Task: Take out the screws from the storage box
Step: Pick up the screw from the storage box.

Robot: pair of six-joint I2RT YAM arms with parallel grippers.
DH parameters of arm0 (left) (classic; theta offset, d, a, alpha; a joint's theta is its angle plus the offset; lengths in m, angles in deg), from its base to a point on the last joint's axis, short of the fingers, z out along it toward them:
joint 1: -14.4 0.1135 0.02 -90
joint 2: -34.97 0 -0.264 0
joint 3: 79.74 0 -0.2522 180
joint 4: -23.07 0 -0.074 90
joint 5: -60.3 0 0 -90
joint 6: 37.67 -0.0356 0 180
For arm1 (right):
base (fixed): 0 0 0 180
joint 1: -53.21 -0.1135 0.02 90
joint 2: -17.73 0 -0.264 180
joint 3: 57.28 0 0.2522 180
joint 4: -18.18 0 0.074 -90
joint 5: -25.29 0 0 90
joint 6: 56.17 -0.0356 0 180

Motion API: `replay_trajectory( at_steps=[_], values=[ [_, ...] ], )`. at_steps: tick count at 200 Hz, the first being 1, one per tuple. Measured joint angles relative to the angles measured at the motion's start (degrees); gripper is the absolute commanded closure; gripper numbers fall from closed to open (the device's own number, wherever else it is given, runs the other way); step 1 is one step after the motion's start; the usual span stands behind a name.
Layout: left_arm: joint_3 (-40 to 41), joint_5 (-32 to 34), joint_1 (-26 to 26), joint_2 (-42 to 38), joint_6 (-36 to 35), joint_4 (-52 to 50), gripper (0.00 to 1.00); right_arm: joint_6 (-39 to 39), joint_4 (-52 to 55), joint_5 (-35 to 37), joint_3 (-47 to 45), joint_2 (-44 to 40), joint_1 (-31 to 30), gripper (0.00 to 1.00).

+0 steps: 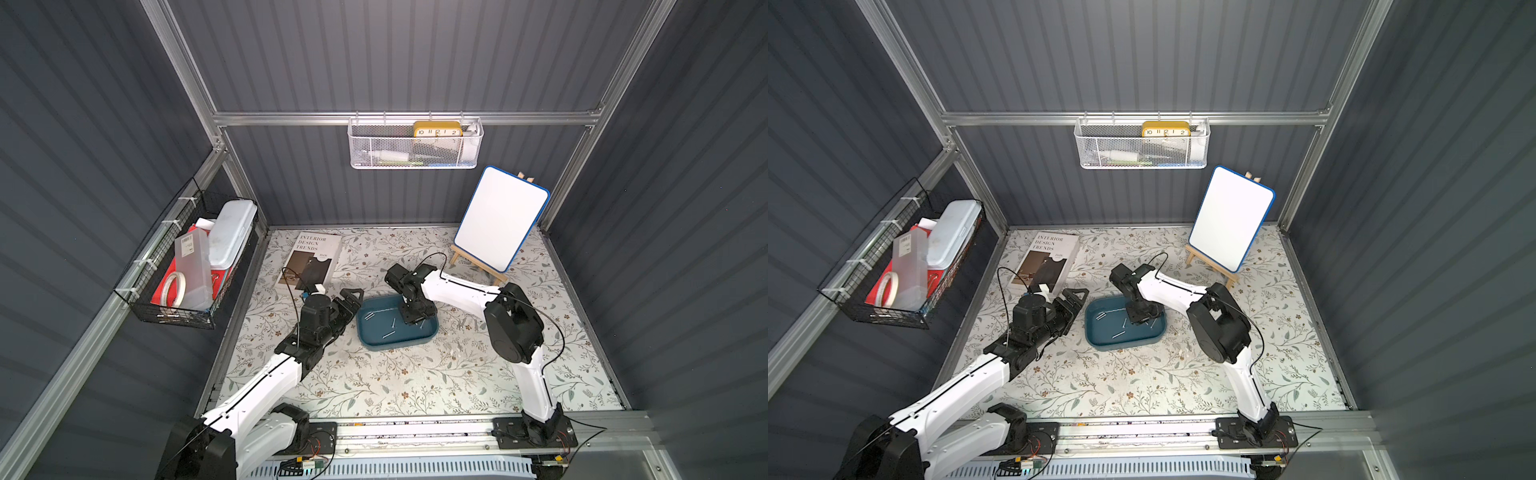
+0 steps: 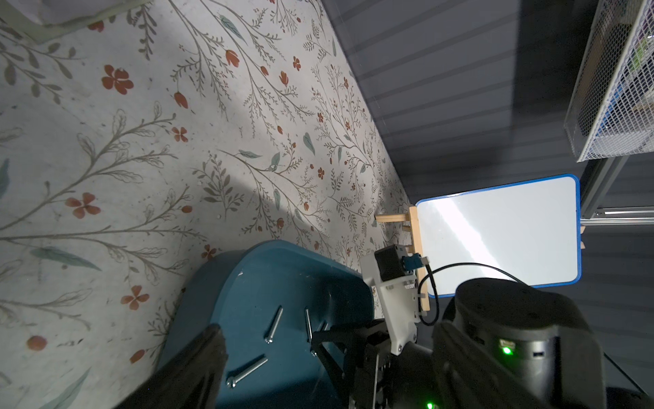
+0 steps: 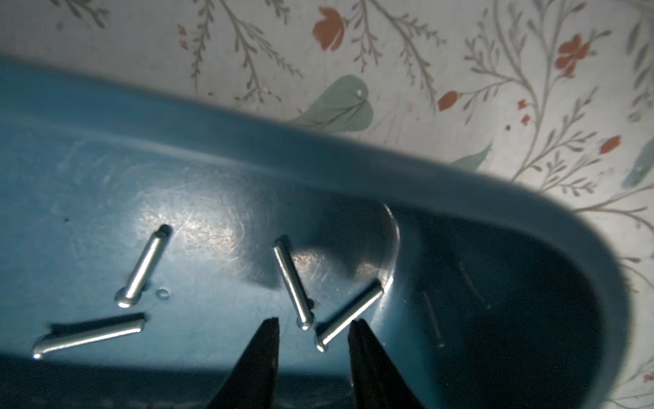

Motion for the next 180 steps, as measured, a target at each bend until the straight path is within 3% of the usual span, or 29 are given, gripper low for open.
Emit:
replay_trajectory(
  at_steps=[57,125,180],
  values=[
    [0.00,-0.48,0.00,0.92,-0.17,0.81,0.05,0.07,-1.09,-2.99,-0.20,0.20,-0.13,0.65],
    [0.07,-0.48,0.00,1.44,-0.17,1.05,0.05,-0.24,-1.75,-1.09,1.55,3.26,-1.01,0.80],
    [0.33,-0.46,0.00,1.44,-0.17,1.07,0.05,-1.86,-1.53,1.31,1.77,3.58,-1.57,0.99]
  ],
)
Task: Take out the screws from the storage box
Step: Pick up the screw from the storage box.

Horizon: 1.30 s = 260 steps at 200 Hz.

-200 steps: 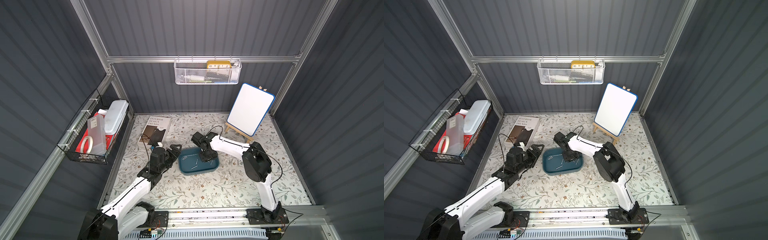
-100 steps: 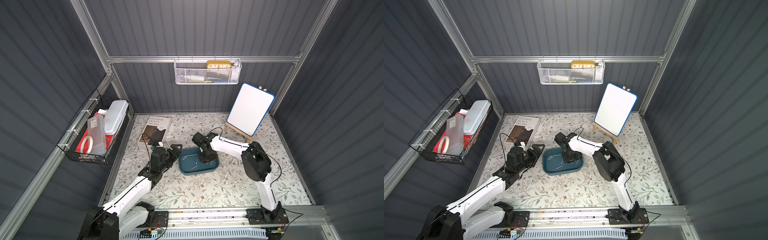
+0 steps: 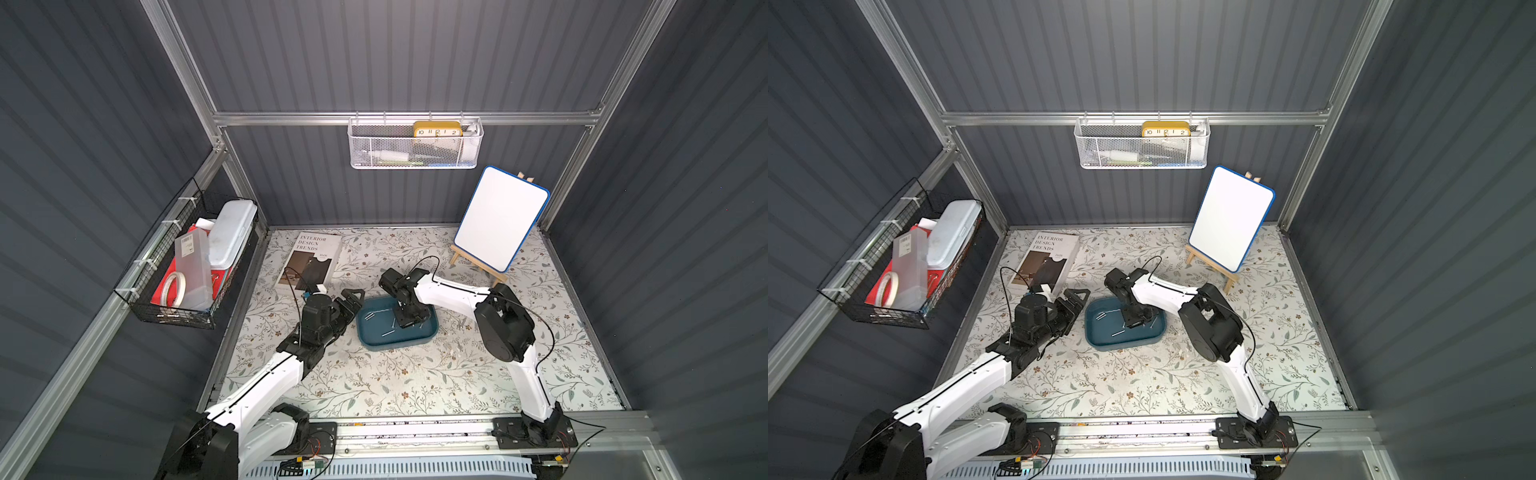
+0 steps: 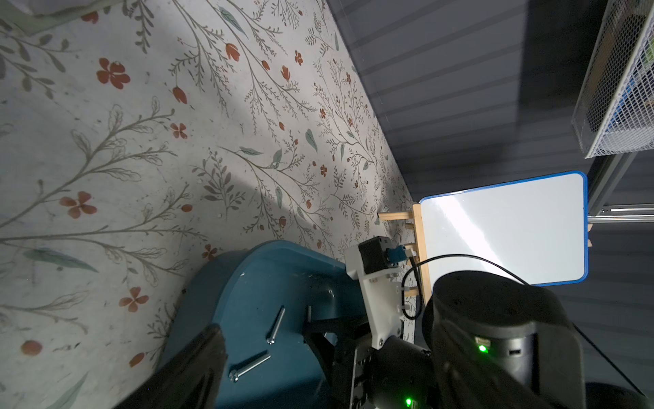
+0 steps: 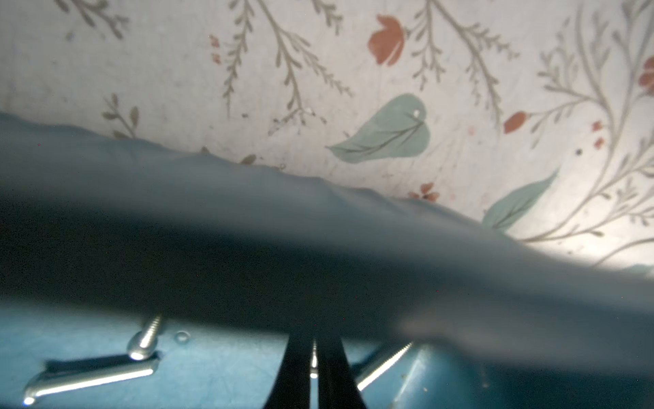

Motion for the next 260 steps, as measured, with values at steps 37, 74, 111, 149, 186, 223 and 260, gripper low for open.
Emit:
replay_trajectory(
  at_steps=[37,74,111,149,186,223,260],
  values=[
    [0.07,0.00,0.00,0.00,0.00,-0.02,0.05,-0.87,0.50,0.85,0.37,0.15,0.57,1.00],
    [0.07,0.02,0.00,0.00,-0.28,-0.02,0.05,-2.21,0.39,0.90,1.38,0.48,3.30,1.00],
    [0.07,0.96,0.00,1.05,-1.18,0.20,0.05,-3.15,-1.64,0.76,1.27,0.26,4.33,1.00],
    [0.07,1.09,0.00,3.37,-1.95,0.57,0.05,-3.82,-2.47,0.57,1.25,-1.03,3.91,1.00],
    [0.07,0.90,0.00,4.37,-2.73,1.88,0.05,-4.02,-2.34,0.61,1.25,-2.71,3.80,1.00],
    [0.04,0.13,0.00,6.12,-3.74,2.69,0.06,-4.39,-1.18,0.66,1.25,-4.07,3.67,1.00],
    [-0.07,-0.35,0.00,6.99,-4.61,2.69,0.06,-5.03,0.02,1.22,0.81,-6.73,3.13,1.00]
  ],
)
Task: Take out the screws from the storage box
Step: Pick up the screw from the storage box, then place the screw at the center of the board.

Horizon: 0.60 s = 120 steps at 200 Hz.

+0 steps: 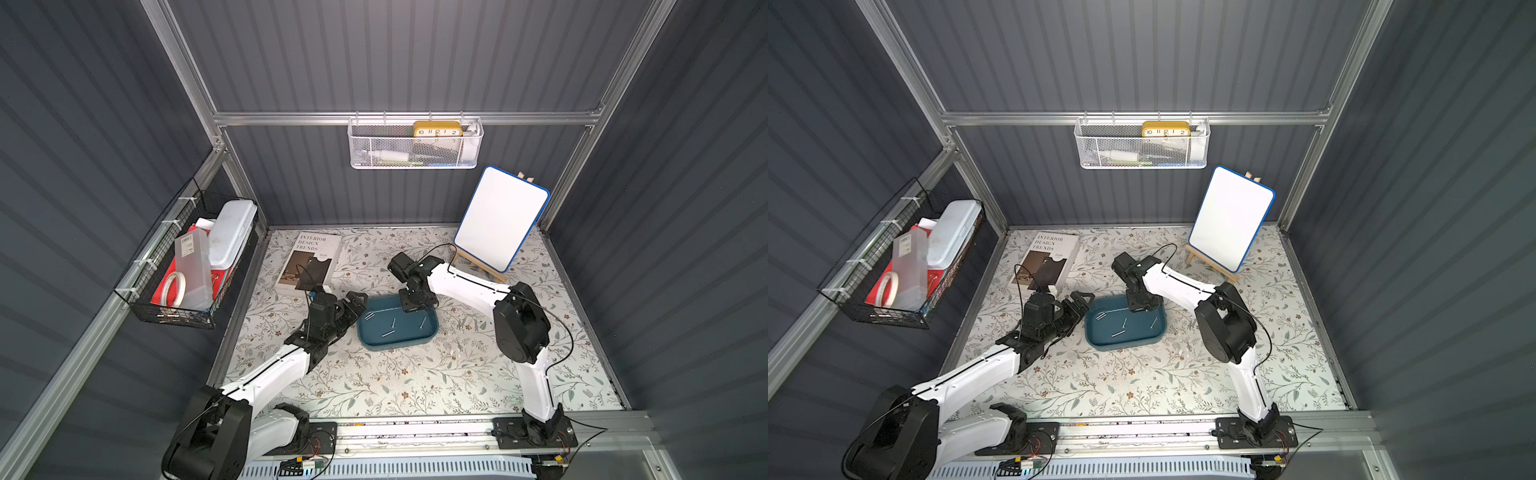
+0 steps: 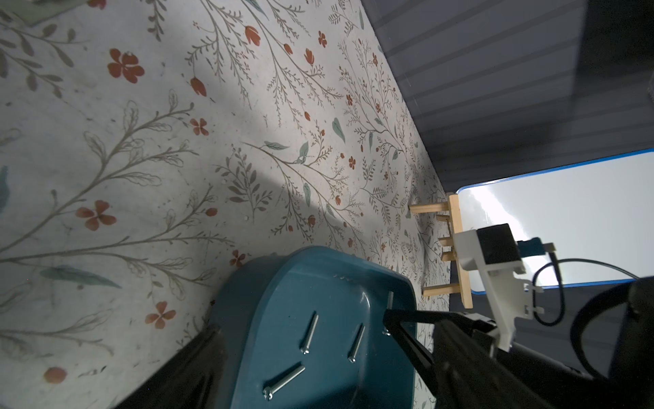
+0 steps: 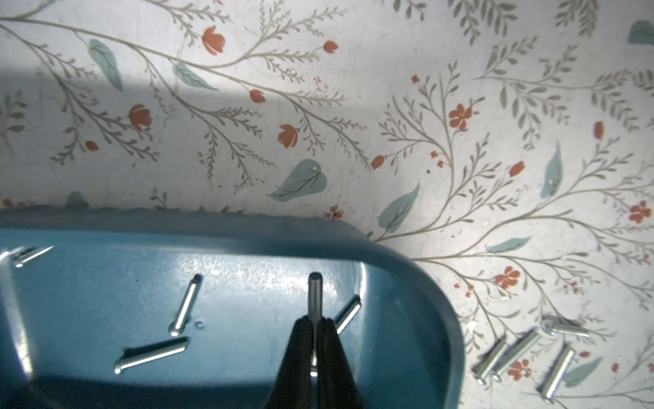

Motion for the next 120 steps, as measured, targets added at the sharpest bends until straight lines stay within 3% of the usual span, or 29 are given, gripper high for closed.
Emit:
replay_trajectory(
  at_steps=[61,120],
  values=[
    [-1.11,-1.27,0.00,2.36,-1.57,0.22,0.06,-1.97,1.62,2.01,-2.93,-7.58,-0.28,1.00],
    [-2.19,-2.08,0.00,3.37,-2.54,0.28,0.06,-3.93,2.56,5.05,-13.51,-17.11,0.24,1.00]
  ],
)
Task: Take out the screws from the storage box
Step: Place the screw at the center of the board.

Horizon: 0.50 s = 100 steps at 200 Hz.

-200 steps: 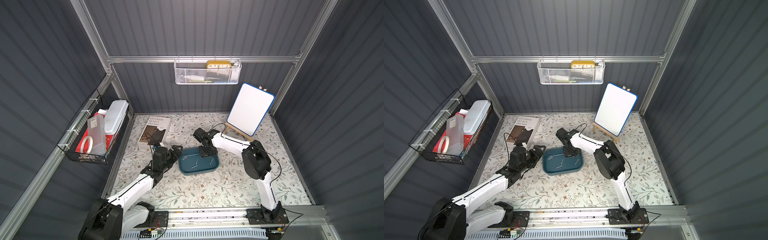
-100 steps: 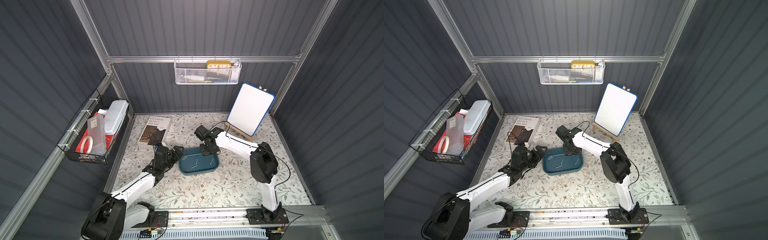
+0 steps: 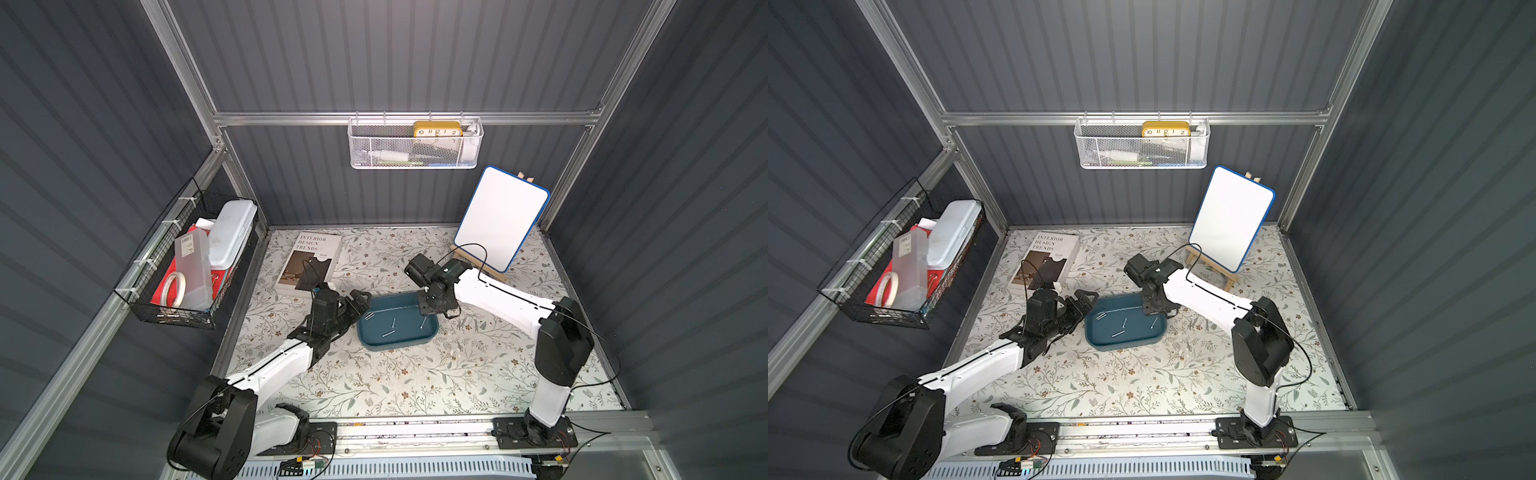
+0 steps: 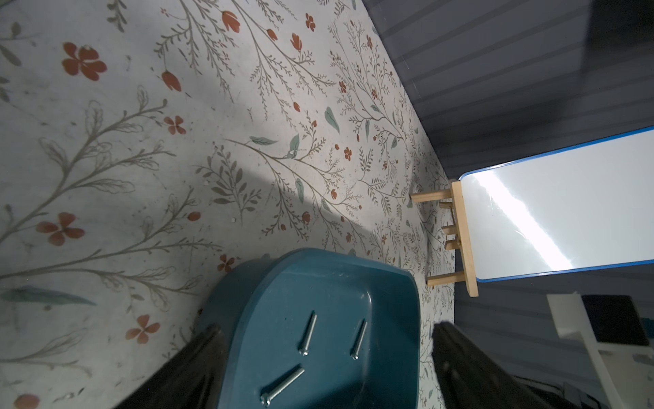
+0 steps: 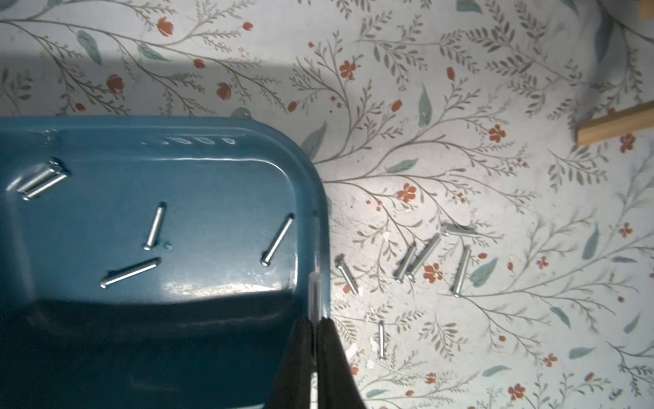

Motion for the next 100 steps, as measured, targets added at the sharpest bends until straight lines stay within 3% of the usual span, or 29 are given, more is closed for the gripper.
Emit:
replay_trajectory(
  at_steps=[59,100],
  values=[
    [-1.77,0.00,0.00,1.88,-0.94,-0.04,0.06,-2.27,-0.98,1.22,-15.80,-13.33,2.78,1.00],
    [-3.67,0.13,0.00,3.45,-1.46,-0.46,0.06,-3.56,-3.65,0.11,-25.73,-17.18,4.07,1.00]
  ],
)
